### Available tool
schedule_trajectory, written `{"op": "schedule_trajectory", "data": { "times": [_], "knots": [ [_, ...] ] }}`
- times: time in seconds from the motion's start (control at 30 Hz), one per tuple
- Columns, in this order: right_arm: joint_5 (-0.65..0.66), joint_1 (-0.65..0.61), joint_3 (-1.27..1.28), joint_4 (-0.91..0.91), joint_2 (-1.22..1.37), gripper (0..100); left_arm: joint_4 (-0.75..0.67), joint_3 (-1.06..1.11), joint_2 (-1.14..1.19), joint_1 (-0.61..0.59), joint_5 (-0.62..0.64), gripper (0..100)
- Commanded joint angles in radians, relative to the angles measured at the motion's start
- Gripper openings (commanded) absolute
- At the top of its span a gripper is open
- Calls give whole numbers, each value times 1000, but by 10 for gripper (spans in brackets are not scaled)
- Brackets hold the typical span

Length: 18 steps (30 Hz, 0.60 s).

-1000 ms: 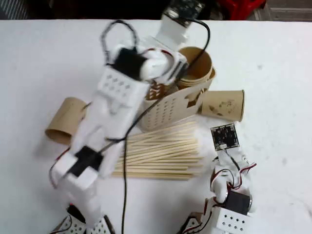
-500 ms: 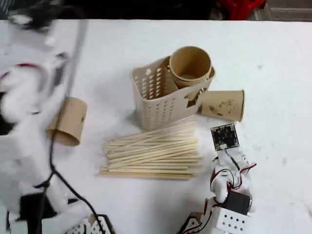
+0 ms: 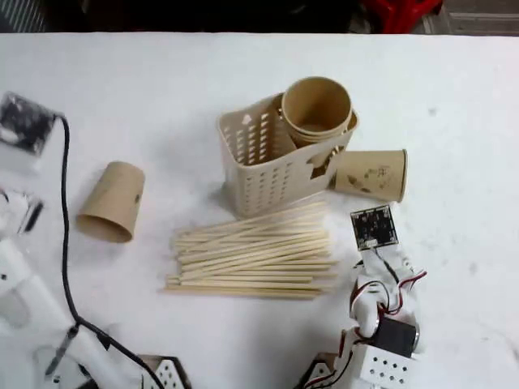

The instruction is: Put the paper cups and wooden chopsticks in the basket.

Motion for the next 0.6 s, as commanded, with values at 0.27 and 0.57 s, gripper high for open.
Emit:
{"op": "schedule_trajectory", "data": {
  "times": [0.27, 0.57],
  "knots": [
    [11, -12, -3, -21, -5, 17, -379, 603, -234, 39, -204, 268],
    [11, -45, 8, -19, -5, 17, -594, 769, -237, 239, -109, 265]
  ]
}}
